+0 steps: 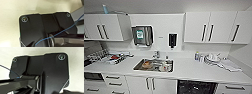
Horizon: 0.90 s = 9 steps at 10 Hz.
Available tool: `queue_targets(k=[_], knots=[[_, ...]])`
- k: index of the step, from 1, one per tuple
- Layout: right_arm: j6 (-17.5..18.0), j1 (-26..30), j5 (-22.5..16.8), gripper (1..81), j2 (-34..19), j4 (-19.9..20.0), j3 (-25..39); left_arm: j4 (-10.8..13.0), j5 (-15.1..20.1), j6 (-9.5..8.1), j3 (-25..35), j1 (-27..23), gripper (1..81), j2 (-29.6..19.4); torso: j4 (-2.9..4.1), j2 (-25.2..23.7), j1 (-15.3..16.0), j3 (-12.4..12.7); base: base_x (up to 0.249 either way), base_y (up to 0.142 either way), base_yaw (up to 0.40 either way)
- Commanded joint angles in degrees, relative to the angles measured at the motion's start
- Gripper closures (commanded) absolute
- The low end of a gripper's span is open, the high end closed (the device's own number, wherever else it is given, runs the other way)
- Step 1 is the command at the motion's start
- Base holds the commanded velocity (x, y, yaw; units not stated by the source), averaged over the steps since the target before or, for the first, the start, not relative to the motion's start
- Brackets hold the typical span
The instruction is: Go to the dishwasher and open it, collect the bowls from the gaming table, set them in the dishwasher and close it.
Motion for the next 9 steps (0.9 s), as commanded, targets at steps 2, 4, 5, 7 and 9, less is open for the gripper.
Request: queue_targets(k=[2, 4, 5, 7, 9], knots=[[-0.33, 2.66, -2.88, 1.0, 0.15, 0.36, 0.29, -0.15, 2.33, -0.11, -0.1, -2.88, 1.0, -0.17, 0.0, 0.0, 0.0, 0.0, 0.0, 0.0, 0.0], [-0.42, 2.66, -2.97, 1.0, 0.24, 0.27, 0.38, -0.24, 2.24, -0.11, -0.1, -2.88, 1.0, -0.44, 0.0, 0.0, -0.02, 0.0, 0.0, 0.0, 0.094], [-0.42, 2.58, -2.88, 1.0, 0.24, 0.27, 0.38, -0.24, 2.24, -0.11, -0.01, -2.88, 1.0, -0.44, 0.02, 0.0, -0.02, 0.0, 0.0, 0.0, 0.176], [-0.42, 2.49, -2.97, 1.0, 0.32, 0.19, 0.38, -0.24, 2.33, -0.11, -0.1, -2.88, 1.0, -0.44, 0.0, 0.0, -0.02, 0.0, 0.0, 0.0, 0.33], [-0.42, 2.4, -2.88, 1.0, 0.41, 0.27, 0.38, -0.24, 2.41, -0.11, -0.1, -2.88, 1.0, -0.53, 0.02, 0.0, -0.04, 0.0, 0.0, 0.0, 0.357]])
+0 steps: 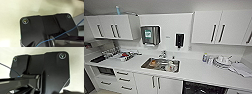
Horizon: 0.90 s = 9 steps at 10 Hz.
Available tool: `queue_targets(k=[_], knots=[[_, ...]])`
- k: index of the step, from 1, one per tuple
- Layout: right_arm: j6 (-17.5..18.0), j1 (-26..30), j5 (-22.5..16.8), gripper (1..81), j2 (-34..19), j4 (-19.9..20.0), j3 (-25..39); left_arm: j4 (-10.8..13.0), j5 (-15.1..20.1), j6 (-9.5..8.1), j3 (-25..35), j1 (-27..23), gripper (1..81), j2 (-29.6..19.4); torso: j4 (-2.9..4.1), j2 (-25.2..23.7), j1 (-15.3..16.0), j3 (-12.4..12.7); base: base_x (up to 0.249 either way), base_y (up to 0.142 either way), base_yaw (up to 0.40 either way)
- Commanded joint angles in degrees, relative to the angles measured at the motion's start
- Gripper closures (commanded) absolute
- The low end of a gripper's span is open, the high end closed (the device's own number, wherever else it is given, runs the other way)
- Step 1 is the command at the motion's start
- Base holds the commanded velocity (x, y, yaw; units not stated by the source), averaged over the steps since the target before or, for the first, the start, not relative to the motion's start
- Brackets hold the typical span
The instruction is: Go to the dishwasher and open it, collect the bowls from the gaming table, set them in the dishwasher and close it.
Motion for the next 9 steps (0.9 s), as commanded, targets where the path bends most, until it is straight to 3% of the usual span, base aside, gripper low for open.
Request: queue_targets(k=[1, 9], knots=[[-0.05, 2.27, -2.74, 1.0, 0.3, 0.37, 0.25, -0.13, 2.55, -0.11, -0.08, -2.39, 1.0, -0.36, 0.0, 0.0, 0.0, 0.0, 0.0, 0.0, 0.363], [-0.05, 2.61, -2.82, 1.0, 0.3, 0.46, 0.16, -0.04, 2.55, 0.07, -0.33, -2.65, 1.0, -0.62, 0.0, 0.0, -0.02, 0.0, 0.0, 0.0, 0.366]])
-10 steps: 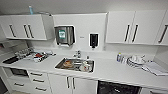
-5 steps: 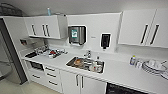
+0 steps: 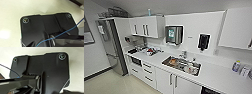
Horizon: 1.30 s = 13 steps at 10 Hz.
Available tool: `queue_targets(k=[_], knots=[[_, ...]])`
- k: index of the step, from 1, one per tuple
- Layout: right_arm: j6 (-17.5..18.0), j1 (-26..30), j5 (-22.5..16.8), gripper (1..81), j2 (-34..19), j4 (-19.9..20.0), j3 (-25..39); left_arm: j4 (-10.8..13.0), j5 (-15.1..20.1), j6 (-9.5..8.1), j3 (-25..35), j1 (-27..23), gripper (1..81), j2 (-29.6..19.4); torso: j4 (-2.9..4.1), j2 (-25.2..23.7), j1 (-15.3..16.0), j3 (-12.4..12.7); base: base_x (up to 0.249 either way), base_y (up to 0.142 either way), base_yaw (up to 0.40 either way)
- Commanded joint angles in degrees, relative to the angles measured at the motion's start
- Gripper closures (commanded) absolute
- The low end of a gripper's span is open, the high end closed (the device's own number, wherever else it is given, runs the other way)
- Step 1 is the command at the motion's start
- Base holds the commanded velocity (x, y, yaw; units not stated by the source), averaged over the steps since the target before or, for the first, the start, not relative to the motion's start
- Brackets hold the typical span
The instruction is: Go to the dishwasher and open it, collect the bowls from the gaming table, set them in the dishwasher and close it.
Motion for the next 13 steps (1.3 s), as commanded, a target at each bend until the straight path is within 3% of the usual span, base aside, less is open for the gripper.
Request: queue_targets(k=[1, 6, 11, 13], knots=[[-0.07, 2.66, -2.8, 1.0, 0.28, 0.36, 0.24, -0.04, 2.39, -0.16, -1.23, -2.63, 1.0, -0.14, -0.02, 0.0, 0.0, 0.0, 0.0, 0.0, 0.367], [-0.33, 2.66, -2.8, 1.0, 0.28, 0.18, -0.02, 0.05, 2.39, -0.08, -1.77, -3.24, 1.0, 0.74, -0.02, 0.0, 0.0, 0.0, 0.0, 0.0, 0.367], [-4.99, 2.22, -2.8, 1.0, 0.11, -1.22, 0.24, 0.31, 2.48, 0.36, -1.86, -3.42, 1.0, 0.22, -0.02, 0.0, 0.0, 0.0, 0.0, 0.0, 0.367], [-5.0, 2.22, -2.8, 1.0, -0.15, -1.31, -0.02, 0.23, 2.48, 0.45, -1.86, -3.51, 1.0, 0.13, -0.02, 0.0, 0.0, 0.0, 0.0, 0.0, 0.367]])
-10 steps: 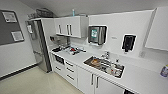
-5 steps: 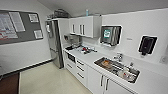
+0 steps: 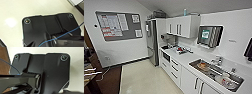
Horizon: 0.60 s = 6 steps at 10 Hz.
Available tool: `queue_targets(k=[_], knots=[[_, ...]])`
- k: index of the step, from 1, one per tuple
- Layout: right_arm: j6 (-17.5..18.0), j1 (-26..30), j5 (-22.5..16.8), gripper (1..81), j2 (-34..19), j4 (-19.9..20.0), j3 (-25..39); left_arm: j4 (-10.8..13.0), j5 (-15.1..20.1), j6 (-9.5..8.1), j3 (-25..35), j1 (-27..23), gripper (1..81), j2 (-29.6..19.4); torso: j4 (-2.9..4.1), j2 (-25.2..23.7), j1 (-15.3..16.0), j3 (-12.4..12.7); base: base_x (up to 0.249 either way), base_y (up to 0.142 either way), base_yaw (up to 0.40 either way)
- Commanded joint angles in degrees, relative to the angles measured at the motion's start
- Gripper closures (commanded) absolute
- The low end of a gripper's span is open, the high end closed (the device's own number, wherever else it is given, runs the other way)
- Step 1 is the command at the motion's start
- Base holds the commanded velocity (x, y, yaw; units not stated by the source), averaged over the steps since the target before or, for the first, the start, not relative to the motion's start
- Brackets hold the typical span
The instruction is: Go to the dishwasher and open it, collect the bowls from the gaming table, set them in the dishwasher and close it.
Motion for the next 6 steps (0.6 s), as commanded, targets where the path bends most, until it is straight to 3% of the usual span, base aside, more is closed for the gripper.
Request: queue_targets(k=[1, 6], knots=[[-0.24, 2.36, -2.67, 1.0, -0.23, -0.53, -0.02, 0.18, 2.38, 0.26, -0.15, -2.86, 1.0, -0.28, -0.02, 0.0, 0.0, 0.0, 0.0, 0.0, 0.367], [-0.5, 2.45, -2.67, 1.0, 0.03, -0.79, 0.16, 0.0, 2.38, 0.26, -0.07, -2.94, 1.0, -0.28, 0.0, 0.0, 0.0, 0.0, 0.0, 0.0, 0.367]])
